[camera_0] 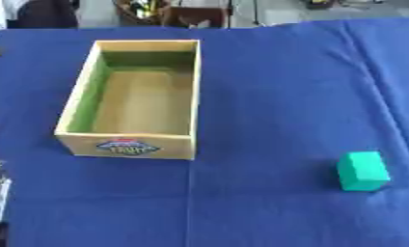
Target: Pick up objects on the table and place them in the box.
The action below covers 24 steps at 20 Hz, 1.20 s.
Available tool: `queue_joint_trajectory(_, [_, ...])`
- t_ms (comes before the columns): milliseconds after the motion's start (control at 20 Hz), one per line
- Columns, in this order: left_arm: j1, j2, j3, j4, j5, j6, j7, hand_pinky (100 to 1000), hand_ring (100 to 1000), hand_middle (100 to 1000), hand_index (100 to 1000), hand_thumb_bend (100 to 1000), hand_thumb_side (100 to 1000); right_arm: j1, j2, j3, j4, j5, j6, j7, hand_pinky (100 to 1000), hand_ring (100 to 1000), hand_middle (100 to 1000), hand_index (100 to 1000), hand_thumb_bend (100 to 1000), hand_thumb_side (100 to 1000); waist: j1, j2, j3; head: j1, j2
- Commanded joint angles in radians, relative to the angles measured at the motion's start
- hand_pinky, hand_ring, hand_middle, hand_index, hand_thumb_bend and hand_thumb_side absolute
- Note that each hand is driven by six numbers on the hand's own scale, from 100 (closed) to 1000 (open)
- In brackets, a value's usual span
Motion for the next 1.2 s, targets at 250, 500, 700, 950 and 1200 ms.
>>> queue_joint_trajectory(250, [-0.003, 0.012, 0.011, -0.017, -0.002, 0.002, 0.002, 518, 713, 861, 797, 100, 955, -0.035, -0.093, 0.003, -0.020, 0.033, 0.029, 0.030, 834, 807, 661, 831, 100, 823, -0.006, -0.031, -0.005, -0.010, 0.012])
queue_joint_trajectory(500, [-0.001, 0.013, 0.008, -0.017, -0.002, 0.004, -0.001, 518, 713, 859, 797, 100, 953, -0.070, -0.163, 0.034, -0.020, 0.062, 0.103, 0.122, 834, 814, 674, 834, 100, 883, -0.009, -0.043, -0.005, -0.024, 0.025])
queue_joint_trajectory(700, [0.004, 0.017, 0.008, -0.017, -0.002, 0.005, -0.003, 518, 712, 858, 797, 100, 952, -0.105, -0.225, 0.057, -0.020, 0.113, 0.170, 0.237, 837, 832, 713, 849, 100, 1000, -0.010, -0.050, -0.002, -0.036, 0.026])
queue_joint_trajectory(950, [0.009, 0.024, 0.005, -0.017, -0.003, 0.007, -0.005, 518, 712, 858, 797, 100, 951, -0.171, -0.347, 0.106, -0.020, 0.205, 0.238, 0.473, 842, 856, 773, 858, 157, 1000, -0.014, -0.058, -0.006, -0.036, 0.030])
queue_joint_trajectory(1200, [0.011, 0.028, 0.001, -0.017, -0.002, 0.008, -0.008, 517, 712, 858, 797, 100, 950, -0.233, -0.449, 0.159, -0.020, 0.280, 0.236, 0.682, 843, 875, 816, 869, 168, 1000, -0.016, -0.062, -0.009, -0.032, 0.030])
